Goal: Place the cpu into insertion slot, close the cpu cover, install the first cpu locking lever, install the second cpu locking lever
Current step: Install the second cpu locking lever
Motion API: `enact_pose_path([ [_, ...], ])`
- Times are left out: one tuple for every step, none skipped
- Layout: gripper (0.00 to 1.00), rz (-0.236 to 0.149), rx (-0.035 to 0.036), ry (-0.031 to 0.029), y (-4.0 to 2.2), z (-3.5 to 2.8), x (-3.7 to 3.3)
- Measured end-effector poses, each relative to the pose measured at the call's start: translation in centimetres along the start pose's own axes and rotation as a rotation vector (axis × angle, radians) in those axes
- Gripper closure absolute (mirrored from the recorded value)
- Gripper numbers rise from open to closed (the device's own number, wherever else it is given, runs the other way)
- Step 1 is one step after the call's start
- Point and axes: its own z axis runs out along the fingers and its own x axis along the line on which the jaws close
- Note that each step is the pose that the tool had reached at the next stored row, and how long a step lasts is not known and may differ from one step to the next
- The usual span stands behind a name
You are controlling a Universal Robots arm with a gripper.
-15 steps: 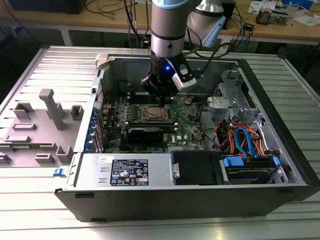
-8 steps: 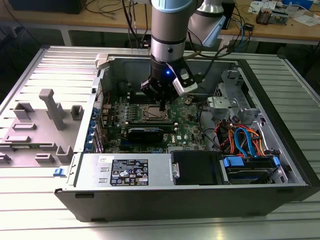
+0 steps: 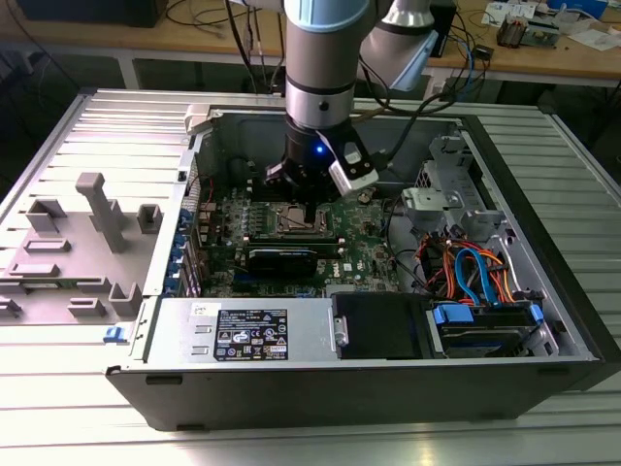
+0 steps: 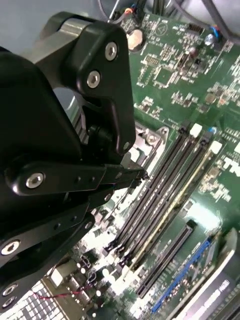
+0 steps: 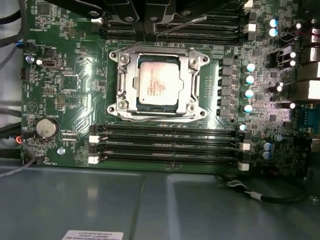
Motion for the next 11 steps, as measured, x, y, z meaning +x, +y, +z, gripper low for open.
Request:
enact_pose_path([
  [0.89, 0.0, -0.0061, -0.0003, -0.06, 0.0, 0.18],
  [0.89, 0.0, -0.0096, -0.0005, -0.09, 0.0, 0.23],
  [0.89, 0.0, -0.0101, -0.0006, -0.09, 0.0, 0.23],
  [0.89, 0.0, -0.0103, -0.0006, -0.09, 0.0, 0.23],
  [0.89, 0.0, -0.0117, -0.0006, -0.12, 0.0, 0.24],
  [0.89, 0.0, -0.013, -0.0007, -0.14, 0.0, 0.24],
  [0.89, 0.0, -0.0131, -0.0007, -0.14, 0.0, 0.24],
  [0.89, 0.0, -0.0132, -0.0007, -0.14, 0.0, 0.24],
  [0.89, 0.0, -0.0132, -0.0007, -0.14, 0.0, 0.24],
  [0.89, 0.0, -0.0133, -0.0007, -0.15, 0.0, 0.24],
  [0.89, 0.0, -0.0134, -0.0007, -0.15, 0.0, 0.24],
])
